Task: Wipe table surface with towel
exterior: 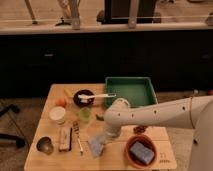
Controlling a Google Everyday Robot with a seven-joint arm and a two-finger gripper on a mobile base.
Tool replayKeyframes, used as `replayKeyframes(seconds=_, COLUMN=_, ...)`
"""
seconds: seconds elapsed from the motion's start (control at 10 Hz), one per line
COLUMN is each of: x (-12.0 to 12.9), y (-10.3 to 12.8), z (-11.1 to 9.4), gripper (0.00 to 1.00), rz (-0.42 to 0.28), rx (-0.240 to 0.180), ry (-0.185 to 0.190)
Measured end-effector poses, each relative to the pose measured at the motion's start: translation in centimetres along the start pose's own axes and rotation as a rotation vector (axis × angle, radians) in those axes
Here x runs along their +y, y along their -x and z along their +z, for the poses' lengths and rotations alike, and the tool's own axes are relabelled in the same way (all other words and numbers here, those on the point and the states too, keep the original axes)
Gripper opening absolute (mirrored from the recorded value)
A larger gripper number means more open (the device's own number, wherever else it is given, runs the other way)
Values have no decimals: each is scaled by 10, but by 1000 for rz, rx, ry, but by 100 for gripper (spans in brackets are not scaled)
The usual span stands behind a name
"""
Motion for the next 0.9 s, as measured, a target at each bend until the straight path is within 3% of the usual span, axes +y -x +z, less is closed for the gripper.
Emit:
replayKeyframes(seconds=0.3, x=-2, y=9, z=2, gripper=78, rz=-29, rx=-20, ry=-5)
replayKeyframes(seconds=0.9, x=-4, y=31, z=10, gripper=80, rz=-85, rx=-30, ry=-12)
